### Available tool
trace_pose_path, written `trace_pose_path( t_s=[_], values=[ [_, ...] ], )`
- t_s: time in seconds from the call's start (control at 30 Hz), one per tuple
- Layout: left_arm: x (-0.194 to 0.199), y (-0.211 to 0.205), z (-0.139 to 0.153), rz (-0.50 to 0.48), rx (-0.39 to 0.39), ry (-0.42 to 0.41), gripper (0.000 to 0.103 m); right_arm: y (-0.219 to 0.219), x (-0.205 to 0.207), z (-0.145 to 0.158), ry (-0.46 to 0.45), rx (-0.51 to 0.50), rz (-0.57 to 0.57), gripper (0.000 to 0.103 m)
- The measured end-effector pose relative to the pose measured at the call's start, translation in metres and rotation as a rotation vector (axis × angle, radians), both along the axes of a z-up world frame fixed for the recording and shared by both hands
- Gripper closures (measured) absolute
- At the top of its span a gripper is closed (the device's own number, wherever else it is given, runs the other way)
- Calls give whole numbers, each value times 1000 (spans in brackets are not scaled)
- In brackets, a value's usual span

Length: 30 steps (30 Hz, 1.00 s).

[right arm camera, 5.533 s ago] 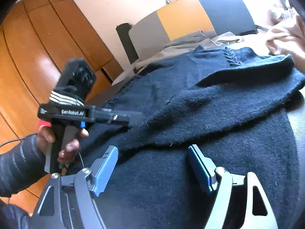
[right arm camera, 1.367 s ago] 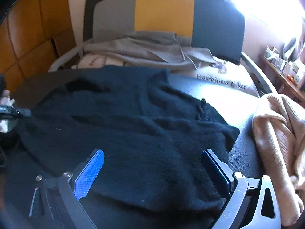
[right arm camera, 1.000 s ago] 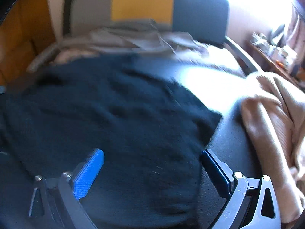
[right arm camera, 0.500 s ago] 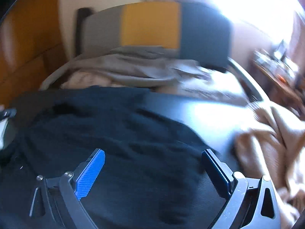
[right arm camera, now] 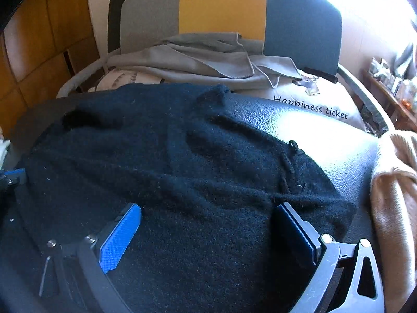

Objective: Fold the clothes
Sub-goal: 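Grasp the sweater hem with both grippers and lift it to fold upward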

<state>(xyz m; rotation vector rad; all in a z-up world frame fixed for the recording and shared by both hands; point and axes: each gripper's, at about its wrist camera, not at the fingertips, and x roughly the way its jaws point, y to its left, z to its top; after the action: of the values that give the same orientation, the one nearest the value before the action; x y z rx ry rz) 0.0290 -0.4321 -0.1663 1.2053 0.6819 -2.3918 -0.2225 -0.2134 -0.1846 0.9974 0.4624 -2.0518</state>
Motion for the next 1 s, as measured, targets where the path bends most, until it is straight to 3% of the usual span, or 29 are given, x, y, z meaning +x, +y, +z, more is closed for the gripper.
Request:
trace_pose_path(
  t_s=[0.1,0.23,0.3,0.4,0.43,0.53,0.7,0.83,1.0],
  values=[
    [5,-4,8,26,39,10,85,1,1,1,4,-3,1,0],
    [0,-28,36,19,165,168,83,5,2,7,-40,-10,29,0],
    [-15,-50,50,-13,239,242,80,8,-8,19,-121,-80,89,0],
    [-50,-83,61,-51,315,286,76,7,-37,44,-209,-211,133,0],
    [-64,-92,62,-60,329,283,75,3,-52,51,-243,-246,136,0],
    [-109,-110,61,-67,268,265,67,-21,-103,56,-370,-299,126,0],
    [-173,-124,34,-126,307,134,66,-58,-172,26,-606,-337,106,1],
    [-198,-128,14,-135,353,105,66,-74,-185,3,-754,-374,136,1],
    [-213,-137,5,-118,392,131,66,-96,-188,-2,-822,-396,194,0]
  ],
)
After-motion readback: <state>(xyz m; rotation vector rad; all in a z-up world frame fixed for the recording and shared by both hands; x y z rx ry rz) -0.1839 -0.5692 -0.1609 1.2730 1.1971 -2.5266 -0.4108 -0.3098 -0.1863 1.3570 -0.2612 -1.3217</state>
